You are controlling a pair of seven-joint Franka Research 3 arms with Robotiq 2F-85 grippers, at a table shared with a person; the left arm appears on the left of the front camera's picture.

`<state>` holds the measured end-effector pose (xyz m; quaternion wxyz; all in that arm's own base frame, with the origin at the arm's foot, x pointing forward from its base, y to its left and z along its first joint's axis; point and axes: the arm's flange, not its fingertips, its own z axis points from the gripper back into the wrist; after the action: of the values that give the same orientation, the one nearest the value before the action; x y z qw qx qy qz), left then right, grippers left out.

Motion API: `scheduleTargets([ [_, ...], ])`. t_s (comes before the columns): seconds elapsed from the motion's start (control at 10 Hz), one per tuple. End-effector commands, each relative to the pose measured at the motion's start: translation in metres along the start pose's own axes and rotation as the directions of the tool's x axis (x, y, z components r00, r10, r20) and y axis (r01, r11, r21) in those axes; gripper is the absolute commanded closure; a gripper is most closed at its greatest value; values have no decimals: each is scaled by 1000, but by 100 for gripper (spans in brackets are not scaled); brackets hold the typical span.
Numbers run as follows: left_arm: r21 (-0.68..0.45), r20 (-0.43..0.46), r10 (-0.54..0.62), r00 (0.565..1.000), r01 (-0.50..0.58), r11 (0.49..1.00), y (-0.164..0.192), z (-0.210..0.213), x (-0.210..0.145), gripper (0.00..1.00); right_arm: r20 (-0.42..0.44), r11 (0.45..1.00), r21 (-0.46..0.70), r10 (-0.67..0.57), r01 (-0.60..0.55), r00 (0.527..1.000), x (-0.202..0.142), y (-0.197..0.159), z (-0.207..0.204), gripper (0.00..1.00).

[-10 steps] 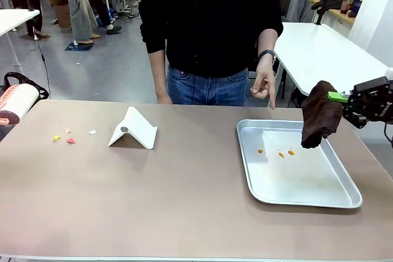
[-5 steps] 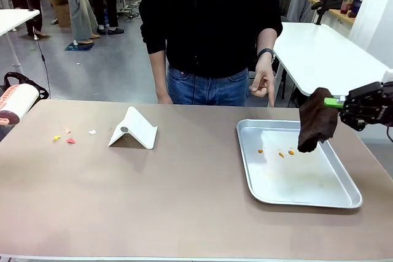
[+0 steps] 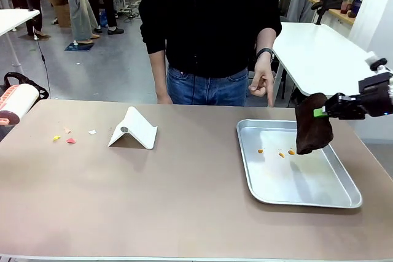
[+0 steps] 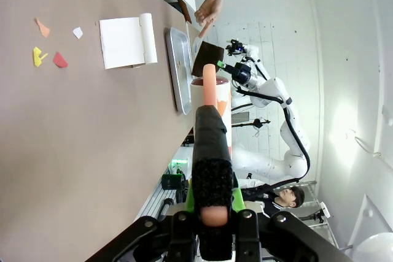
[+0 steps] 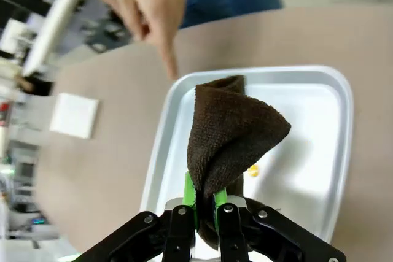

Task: Clean the surface of the table.
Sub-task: If a person points to the right, clean the right side of the table with your right hand, and if they point to the left, clean the left side with your left hand.

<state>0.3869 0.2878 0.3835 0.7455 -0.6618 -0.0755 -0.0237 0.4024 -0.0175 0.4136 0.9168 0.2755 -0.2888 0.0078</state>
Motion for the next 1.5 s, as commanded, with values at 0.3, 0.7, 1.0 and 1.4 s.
scheduleTargets([
  [0.3,-12,-11,-20,1000,20,1000,-4,0,-2,100,-37,909,-362,206,-205,978,-23,12,-28,88],
  [0.7,-12,-11,-20,1000,20,1000,-4,0,-2,100,-94,904,-363,203,-224,975,-28,3,-52,88],
  [1.0,-12,-11,-20,1000,20,1000,-4,0,-2,100,-197,920,-302,196,-250,961,-36,3,-85,88],
  [1.4,-12,-11,-20,1000,20,1000,-4,0,-2,100,-314,948,-215,162,-236,935,-52,10,-122,88],
])
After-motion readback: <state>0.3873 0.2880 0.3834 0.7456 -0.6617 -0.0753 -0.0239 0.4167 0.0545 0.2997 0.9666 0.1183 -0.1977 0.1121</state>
